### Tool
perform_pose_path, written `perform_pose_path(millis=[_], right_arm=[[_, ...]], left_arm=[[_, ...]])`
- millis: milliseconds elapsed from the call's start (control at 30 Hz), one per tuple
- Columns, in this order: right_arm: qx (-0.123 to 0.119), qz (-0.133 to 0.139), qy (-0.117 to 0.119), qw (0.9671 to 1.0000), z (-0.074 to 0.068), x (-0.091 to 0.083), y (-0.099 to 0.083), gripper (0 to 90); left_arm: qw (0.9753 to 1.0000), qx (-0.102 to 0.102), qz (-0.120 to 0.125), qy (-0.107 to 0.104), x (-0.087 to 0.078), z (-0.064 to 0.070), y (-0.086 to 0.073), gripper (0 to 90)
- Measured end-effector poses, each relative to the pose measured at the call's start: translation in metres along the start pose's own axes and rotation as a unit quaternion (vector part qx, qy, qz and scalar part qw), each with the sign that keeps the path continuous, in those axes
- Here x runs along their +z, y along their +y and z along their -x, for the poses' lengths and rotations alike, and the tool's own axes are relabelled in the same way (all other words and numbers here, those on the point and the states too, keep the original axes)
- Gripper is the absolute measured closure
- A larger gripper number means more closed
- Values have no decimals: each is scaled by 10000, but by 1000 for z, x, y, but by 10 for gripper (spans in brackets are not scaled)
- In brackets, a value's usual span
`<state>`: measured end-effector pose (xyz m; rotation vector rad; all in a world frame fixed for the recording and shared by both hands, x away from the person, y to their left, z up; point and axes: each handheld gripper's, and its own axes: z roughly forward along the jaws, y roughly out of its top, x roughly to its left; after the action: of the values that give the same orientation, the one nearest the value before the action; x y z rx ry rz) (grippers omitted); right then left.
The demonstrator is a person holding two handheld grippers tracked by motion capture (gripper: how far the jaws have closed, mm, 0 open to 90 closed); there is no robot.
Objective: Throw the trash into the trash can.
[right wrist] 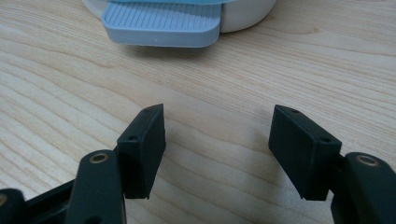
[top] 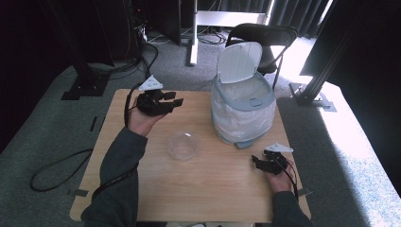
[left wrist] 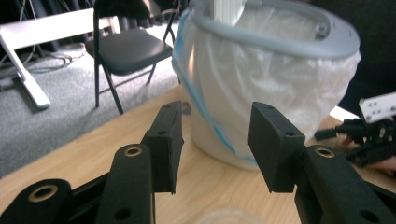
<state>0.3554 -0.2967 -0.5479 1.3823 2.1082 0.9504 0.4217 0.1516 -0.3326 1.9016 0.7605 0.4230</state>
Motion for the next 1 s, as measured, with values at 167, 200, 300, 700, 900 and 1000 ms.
perform_pose_path(millis=[167, 200, 300, 700, 900, 1000], right_arm=[[0, -1, -1, 10000, 0, 0, 0, 353], [0, -1, -1, 10000, 0, 0, 0, 353], [2, 0, 1, 10000, 0, 0, 0, 352], [3, -11, -1, 10000, 0, 0, 0, 352], [-2, -9, 1, 10000, 0, 0, 0, 348], [5, -7, 2, 10000, 0, 0, 0, 348]], left_arm=[[10000, -61, -25, 6, -1, -1, -11, 551], [9999, -76, -110, 36, 0, -2, -22, 551], [9996, -94, -251, 54, 3, -2, -36, 561], [9976, -404, -558, 44, 16, -7, -87, 645], [9960, -414, -787, 42, 28, -5, -103, 733], [9954, -435, -852, 55, 31, -5, -106, 781]])
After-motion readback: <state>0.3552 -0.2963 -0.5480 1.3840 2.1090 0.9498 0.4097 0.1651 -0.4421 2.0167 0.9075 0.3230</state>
